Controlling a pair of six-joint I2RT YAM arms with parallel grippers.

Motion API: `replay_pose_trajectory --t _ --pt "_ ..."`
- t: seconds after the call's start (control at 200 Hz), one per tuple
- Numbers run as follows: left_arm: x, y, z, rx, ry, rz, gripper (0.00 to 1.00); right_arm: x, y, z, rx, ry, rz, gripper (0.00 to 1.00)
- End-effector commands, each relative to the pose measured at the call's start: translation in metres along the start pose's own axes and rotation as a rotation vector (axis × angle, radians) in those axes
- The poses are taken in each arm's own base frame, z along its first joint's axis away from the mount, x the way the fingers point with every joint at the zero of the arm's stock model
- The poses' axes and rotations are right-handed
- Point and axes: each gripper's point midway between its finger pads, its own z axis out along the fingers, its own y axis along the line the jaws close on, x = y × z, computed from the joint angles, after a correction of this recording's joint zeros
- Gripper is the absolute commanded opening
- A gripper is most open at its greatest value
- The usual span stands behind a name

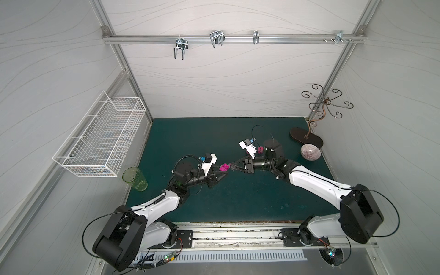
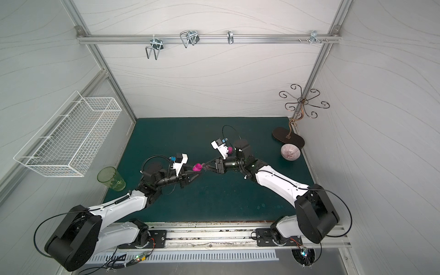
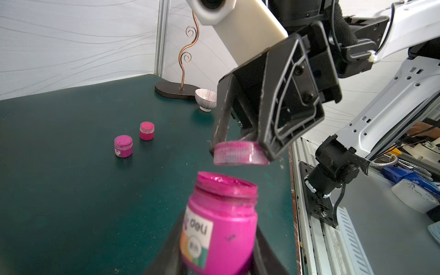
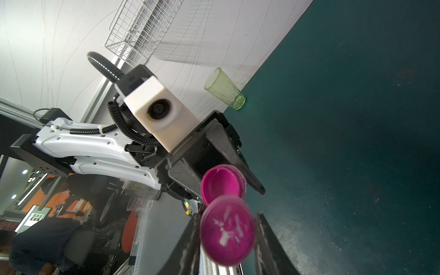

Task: Close the paint jar lid
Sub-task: Close the lid on the paint jar.

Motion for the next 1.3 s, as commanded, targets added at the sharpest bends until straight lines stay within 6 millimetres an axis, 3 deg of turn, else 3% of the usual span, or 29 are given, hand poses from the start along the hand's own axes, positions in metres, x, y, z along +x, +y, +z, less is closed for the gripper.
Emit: replay_pose_trajectory --t 0.0,0.42,0.71,1.291 --pt "-0.022 -0.007 0.002 0.035 -0.058 0.061 0.18 -0.006 -0.001 0.006 0.012 -0.04 -0.056 0.32" --pt "-0.021 -0.006 0.003 0.031 -0.055 0.056 0.18 -0.002 -0.004 0.015 0.006 -0.071 -0.058 0.31" --pt "-0.022 -0.005 0.003 0.03 -0.055 0.053 0.18 -0.008 0.003 0.019 -0.018 -0.097 -0.079 0.31" --pt "-0.022 -0.004 0.004 0.031 -0.051 0.052 0.17 0.015 0.009 0.033 -0.078 -0.022 -0.111 0.31"
